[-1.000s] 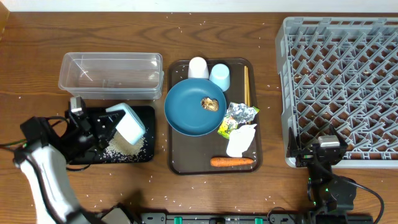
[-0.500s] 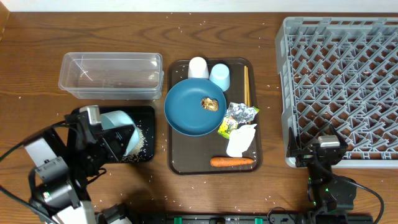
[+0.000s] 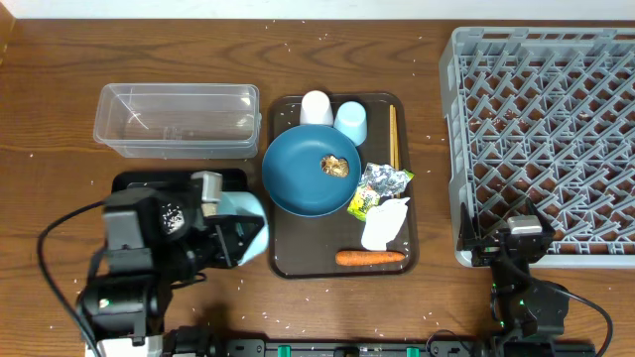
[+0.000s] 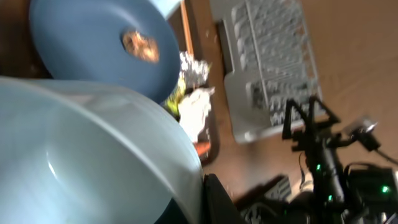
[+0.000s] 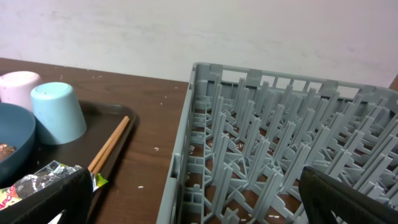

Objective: Sort waste into correct bins and load items into the dishwasher rack
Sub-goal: 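Shake the tilted bowl over the black tray to empty remaining rice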

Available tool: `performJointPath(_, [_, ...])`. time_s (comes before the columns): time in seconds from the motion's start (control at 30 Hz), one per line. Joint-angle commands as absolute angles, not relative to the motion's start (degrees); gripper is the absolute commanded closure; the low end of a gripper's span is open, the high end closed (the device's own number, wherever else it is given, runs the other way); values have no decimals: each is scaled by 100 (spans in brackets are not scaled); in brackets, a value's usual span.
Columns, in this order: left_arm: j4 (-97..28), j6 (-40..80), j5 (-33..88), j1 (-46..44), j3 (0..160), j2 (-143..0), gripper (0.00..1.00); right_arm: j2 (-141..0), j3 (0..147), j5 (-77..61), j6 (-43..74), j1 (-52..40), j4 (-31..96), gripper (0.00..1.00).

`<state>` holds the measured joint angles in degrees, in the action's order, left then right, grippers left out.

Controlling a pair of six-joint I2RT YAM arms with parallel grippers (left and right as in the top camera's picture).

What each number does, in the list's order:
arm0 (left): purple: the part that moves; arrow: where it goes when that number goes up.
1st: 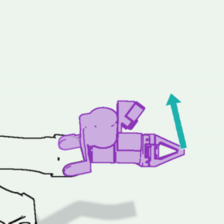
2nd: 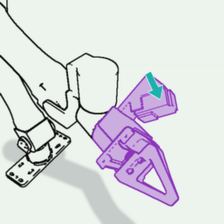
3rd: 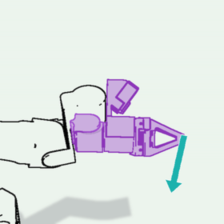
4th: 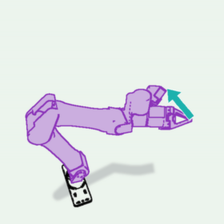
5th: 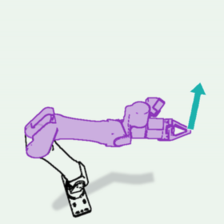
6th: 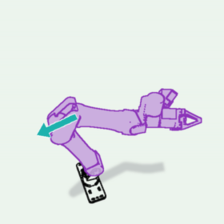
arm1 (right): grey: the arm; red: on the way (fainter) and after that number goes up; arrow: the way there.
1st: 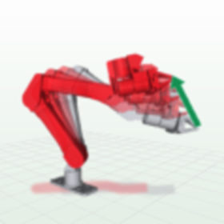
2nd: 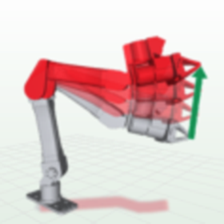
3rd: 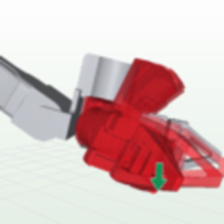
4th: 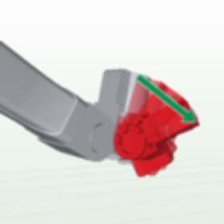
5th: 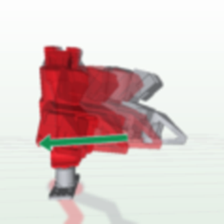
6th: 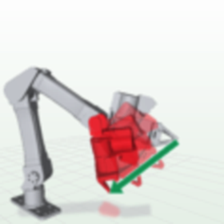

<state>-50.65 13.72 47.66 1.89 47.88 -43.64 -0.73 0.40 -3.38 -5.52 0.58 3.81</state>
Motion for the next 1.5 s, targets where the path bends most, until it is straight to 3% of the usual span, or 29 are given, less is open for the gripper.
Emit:
performJointPath(0.0, [-5043,2123,3164,-523,4831,-4456,94,-78,32,-322,-587,110,403,1])
performJointPath(0.13, [-4845,2434,1728,-1074,4836,-4571,94,-78,32,-322,-587,110,403,1])
performJointPath(0.4, [-4029,2462,523,-1144,4834,-4869,94,-78,32,-322,-585,110,403,1])
performJointPath(0.67, [-3763,3103,543,-1125,4834,-5183,94,-78,32,-322,-587,110,403,1])
performJointPath(0.83, [-2567,3312,2443,-567,4834,-5256,94,-78,32,-322,-587,110,403,1])
performJointPath(1.1, [-600,4348,6152,1350,4834,-6156,94,-78,32,-322,-587,110,403,1])
performJointPath(1.33, [-355,4510,8667,2443,4823,-7472,94,-78,32,-322,-585,110,403,1])
performJointPath(1.47, [-563,4532,9008,2703,4790,-7946,94,-78,32,-322,-587,110,403,1])
